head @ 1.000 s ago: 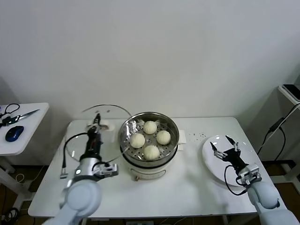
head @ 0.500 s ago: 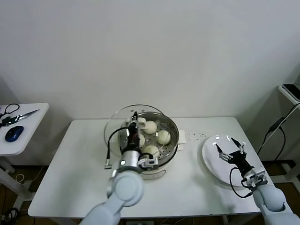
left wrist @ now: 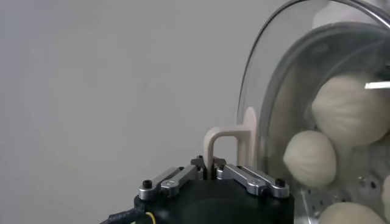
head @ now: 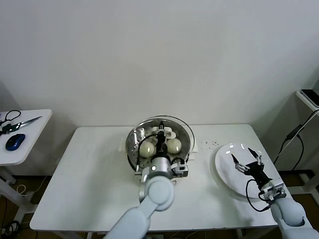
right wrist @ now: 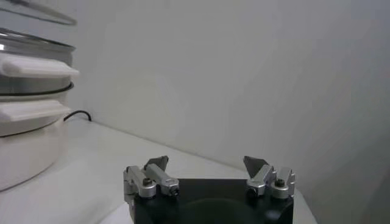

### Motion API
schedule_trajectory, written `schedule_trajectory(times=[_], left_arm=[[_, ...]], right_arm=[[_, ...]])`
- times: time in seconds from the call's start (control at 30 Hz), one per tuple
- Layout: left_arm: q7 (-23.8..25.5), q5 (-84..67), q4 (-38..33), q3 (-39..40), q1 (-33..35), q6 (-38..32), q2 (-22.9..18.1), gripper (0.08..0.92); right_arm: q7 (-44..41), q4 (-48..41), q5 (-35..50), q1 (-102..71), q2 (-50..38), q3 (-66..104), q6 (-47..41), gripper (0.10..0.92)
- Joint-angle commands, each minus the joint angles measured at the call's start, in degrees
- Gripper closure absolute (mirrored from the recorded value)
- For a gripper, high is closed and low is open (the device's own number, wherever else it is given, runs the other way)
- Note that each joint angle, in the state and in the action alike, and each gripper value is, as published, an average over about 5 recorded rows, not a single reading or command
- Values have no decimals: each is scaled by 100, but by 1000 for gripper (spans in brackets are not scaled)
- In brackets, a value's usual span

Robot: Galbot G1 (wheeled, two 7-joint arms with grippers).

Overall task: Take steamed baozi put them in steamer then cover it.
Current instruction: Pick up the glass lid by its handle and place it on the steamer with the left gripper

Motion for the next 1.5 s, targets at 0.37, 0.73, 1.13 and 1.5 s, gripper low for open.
schedule_trajectory(times=[0.37,0.73,1.13,1.5], left_arm=[[67,70,380,-231,-39,281,-113,849],[-72,1,461,-192,0,281,-128,849],[-254,-108,526,-163,26,281,-165,849],[-458,-117,582,-121,22,281,-128,849]], right_arm=[[-17,-41,-33,45,43,28,8,203],[-34,-58,-42,60,49,46,16,203],[-63,-70,-76,43,76,85,34,203],[-88,-61,-111,47,98,99,37,203]])
